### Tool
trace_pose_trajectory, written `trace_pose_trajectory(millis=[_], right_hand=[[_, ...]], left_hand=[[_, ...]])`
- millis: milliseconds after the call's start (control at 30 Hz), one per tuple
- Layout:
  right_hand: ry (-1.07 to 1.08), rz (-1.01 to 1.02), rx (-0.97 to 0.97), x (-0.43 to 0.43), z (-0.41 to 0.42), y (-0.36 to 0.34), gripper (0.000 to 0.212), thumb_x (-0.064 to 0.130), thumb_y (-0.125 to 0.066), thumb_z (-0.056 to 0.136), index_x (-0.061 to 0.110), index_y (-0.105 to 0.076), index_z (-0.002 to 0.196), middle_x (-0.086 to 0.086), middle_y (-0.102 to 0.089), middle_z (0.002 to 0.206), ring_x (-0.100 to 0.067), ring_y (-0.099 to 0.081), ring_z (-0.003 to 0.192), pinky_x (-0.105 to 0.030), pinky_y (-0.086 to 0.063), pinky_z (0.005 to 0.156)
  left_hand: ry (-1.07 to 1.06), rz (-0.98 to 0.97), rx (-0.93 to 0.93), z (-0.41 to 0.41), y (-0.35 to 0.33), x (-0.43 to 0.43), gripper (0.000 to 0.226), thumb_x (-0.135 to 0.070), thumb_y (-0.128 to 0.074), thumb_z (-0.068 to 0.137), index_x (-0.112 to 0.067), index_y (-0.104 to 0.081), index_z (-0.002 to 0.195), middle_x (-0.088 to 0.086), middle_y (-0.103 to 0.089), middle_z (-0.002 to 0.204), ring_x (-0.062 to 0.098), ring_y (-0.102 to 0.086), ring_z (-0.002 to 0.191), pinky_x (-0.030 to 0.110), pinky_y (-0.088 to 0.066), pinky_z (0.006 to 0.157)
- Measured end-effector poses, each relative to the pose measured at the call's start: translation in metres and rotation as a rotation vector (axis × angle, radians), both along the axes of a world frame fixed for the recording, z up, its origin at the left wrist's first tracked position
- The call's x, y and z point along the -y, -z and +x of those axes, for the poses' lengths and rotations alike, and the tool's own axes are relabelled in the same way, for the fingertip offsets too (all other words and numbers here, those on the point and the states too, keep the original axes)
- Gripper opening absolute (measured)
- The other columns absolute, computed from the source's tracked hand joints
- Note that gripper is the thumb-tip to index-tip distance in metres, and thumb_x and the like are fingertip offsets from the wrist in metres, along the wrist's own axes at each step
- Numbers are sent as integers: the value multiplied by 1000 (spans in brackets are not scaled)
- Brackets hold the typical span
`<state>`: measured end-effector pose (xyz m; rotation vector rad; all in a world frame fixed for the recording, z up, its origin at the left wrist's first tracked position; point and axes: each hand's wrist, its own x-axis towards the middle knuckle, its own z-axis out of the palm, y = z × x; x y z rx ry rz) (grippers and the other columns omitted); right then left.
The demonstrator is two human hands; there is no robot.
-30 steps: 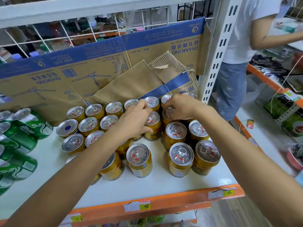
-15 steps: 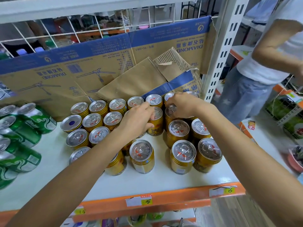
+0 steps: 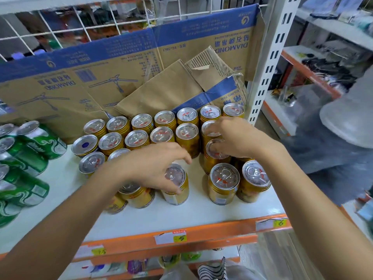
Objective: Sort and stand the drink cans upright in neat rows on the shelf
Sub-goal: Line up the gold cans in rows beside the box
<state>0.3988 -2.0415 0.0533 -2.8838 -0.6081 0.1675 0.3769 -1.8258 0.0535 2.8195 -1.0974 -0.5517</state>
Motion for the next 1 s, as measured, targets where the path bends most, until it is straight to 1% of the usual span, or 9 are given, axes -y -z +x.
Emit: trace_pose_trajectory(millis=[100, 233, 333, 433, 533, 633, 767, 867, 1000], right_hand=[[-22, -7, -57, -1, -8, 10, 31, 29, -57, 86, 26, -62, 116, -7, -54, 118, -28, -52, 111, -32, -43, 84], [3, -25, -63, -1, -7, 14, 40, 28, -59, 86, 30, -57, 126, -7, -47, 125, -26, -49, 116, -29, -37, 87], [-1, -24, -73, -1, -7, 12, 41, 28, -61, 85, 28, -57, 126, -8, -47, 125, -26, -50, 115, -29, -38, 90], [7, -8, -90, -1, -8, 11, 41, 29, -62, 85, 28, -57, 126, -7, -45, 127, -25, -50, 115, -29, -38, 91], [13, 9, -91, 1, -8, 12, 41, 28, -63, 85, 29, -58, 126, -7, -45, 126, -27, -50, 115, -32, -40, 93], [22, 11, -101, 1, -9, 12, 40, 27, -62, 86, 30, -57, 126, -7, -44, 127, -28, -50, 114, -32, -39, 92], [24, -3, -115, 1, -9, 10, 44, 30, -65, 85, 30, -55, 128, -6, -43, 128, -28, -49, 116, -32, -38, 92], [18, 3, -129, 1, -9, 10, 48, 32, -68, 83, 29, -55, 129, -7, -43, 127, -27, -49, 116, -33, -38, 96], [28, 9, -133, 1, -9, 11, 50, 32, -68, 83, 29, -54, 131, -6, -42, 130, -27, -48, 119, -32, -37, 97]], left_hand=[[72, 180, -25, -7, 4, 0, 72, -54, -74, 73, -37, -39, 134, -15, -44, 130, 5, -42, 119, 19, -35, 93], [-50, 20, 52, 1, 13, 4, 64, -61, -74, 65, -33, -55, 119, -11, -58, 111, 10, -54, 103, 30, -47, 84], [-276, 46, 284, 3, 21, 20, 67, -79, -54, 67, -25, -62, 105, -3, -64, 101, 17, -59, 94, 34, -49, 71], [-416, 95, 397, -1, 30, 35, 75, -81, -38, 74, -19, -60, 108, 3, -61, 106, 23, -58, 98, 33, -43, 65], [-347, 23, 237, 3, 26, 27, 70, -73, -52, 76, -26, -51, 128, 0, -54, 124, 21, -52, 113, 34, -44, 79], [-157, -50, 28, 7, 18, 19, 77, -49, -74, 74, -34, -39, 140, -6, -47, 135, 15, -44, 123, 32, -41, 97], [-313, -156, 145, 6, 22, 20, 57, -43, -78, 73, -31, -54, 124, -5, -56, 115, 13, -50, 101, 28, -38, 76], [-396, -176, 220, 3, 28, 26, 44, -46, -77, 73, -27, -59, 109, -7, -48, 91, 15, -49, 92, 27, -30, 69], [-441, -220, 248, -1, 35, 30, 34, -42, -77, 74, -25, -58, 97, -8, -47, 94, 11, -45, 81, 25, -31, 65]])
